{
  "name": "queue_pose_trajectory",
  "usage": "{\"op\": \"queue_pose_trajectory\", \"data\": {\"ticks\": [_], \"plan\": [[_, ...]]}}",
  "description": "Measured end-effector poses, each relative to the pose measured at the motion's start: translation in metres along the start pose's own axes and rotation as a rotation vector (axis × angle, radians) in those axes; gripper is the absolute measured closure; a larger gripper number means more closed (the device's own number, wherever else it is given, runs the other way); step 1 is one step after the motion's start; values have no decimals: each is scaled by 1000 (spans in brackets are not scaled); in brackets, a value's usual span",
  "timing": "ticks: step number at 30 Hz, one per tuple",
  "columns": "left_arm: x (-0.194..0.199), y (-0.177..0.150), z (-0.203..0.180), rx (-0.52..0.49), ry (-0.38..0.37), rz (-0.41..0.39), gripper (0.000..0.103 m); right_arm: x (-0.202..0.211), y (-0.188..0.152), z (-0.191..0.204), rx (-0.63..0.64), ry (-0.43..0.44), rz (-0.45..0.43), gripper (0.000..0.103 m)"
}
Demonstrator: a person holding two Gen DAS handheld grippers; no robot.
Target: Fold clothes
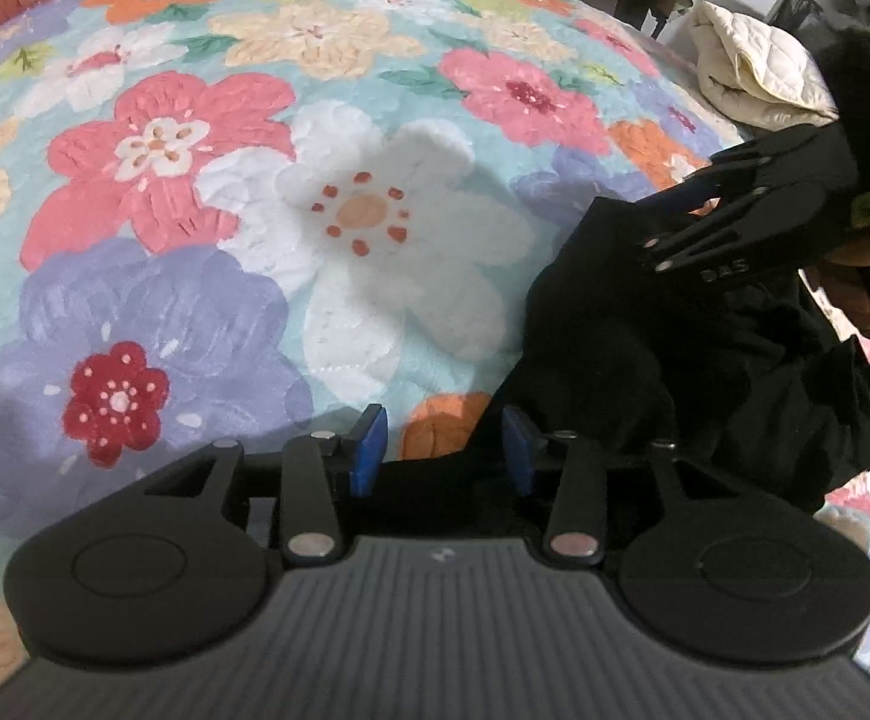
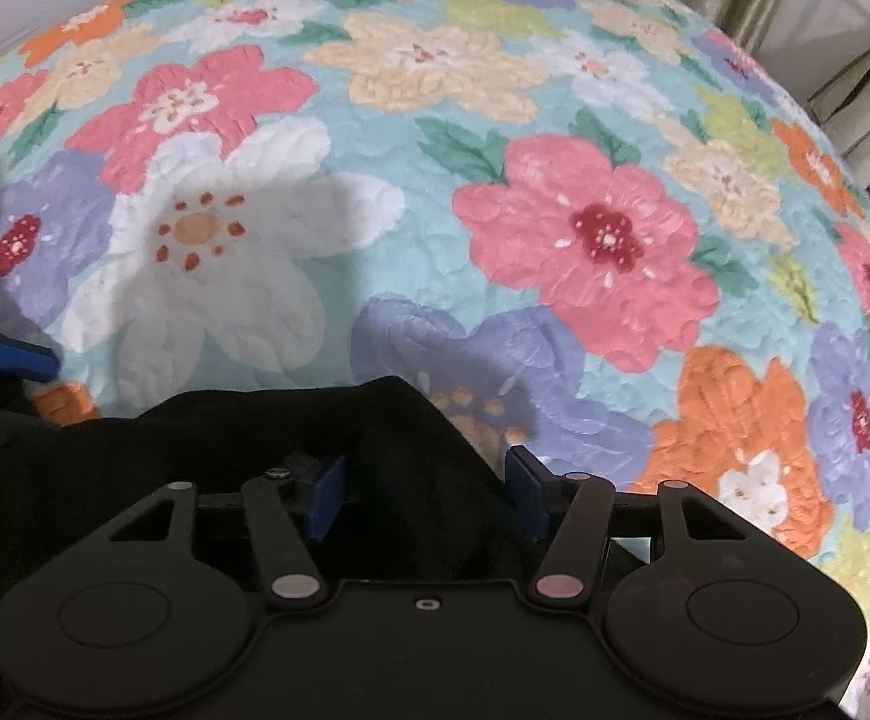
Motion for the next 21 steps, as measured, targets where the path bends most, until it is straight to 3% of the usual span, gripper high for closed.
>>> {"op": "queue_pose_trajectory", "data": {"ticks": [4, 6, 10, 11, 21], "plan": [[3, 0, 0, -7, 5, 2, 59, -5, -1, 0, -3, 6, 1, 41], [4, -1, 0, -7, 6, 4, 59, -4, -1, -2, -11, 18, -7, 47], [5, 1, 3, 7, 19, -12, 56, 7, 2, 6, 11, 13, -55, 85], [5, 1, 4, 8, 18, -10, 56, 11, 4, 9, 25, 3, -75, 90], [4, -3, 4, -12, 40, -17, 54, 51, 35, 5, 59, -63, -219, 95]]}}
Point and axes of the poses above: each gripper's, at about its wrist camera, not at the fingertips, and x roughly against the way its jaws point, z to its left, y to its top, the point moved 2 cm from there along -x, roughly the way its jaws point
